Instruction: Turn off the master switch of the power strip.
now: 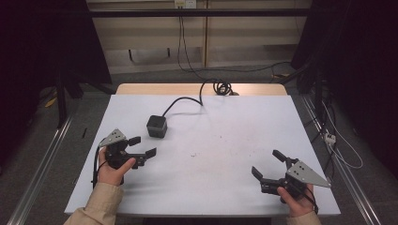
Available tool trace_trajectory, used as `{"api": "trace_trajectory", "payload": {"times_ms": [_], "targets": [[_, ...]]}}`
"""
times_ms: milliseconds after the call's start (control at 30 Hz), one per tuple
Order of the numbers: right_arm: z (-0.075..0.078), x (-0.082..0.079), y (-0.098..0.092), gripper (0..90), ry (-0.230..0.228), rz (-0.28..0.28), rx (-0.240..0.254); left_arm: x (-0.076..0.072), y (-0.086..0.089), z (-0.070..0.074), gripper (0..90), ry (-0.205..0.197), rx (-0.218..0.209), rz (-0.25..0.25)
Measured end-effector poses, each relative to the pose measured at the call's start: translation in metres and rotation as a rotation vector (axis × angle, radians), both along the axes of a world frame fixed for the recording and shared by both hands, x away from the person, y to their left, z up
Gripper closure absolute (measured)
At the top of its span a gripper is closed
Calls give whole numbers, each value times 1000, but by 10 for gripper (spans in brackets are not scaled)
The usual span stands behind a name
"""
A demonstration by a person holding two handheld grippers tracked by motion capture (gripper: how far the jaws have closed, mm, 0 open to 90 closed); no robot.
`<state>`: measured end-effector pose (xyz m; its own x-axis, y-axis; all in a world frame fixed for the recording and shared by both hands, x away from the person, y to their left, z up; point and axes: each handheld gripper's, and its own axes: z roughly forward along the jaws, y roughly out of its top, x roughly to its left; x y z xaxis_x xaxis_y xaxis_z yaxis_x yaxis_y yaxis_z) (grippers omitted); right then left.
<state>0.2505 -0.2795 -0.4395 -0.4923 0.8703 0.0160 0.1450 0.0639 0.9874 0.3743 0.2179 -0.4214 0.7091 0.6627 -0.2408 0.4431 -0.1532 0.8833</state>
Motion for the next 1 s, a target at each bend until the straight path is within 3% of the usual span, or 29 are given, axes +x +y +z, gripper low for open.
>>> {"api": "trace_trajectory", "payload": {"times_ms": [1000], "targets": [[-1,0,1,45,1,2,-4,-27,21,-15,90,-32,44,29]]}}
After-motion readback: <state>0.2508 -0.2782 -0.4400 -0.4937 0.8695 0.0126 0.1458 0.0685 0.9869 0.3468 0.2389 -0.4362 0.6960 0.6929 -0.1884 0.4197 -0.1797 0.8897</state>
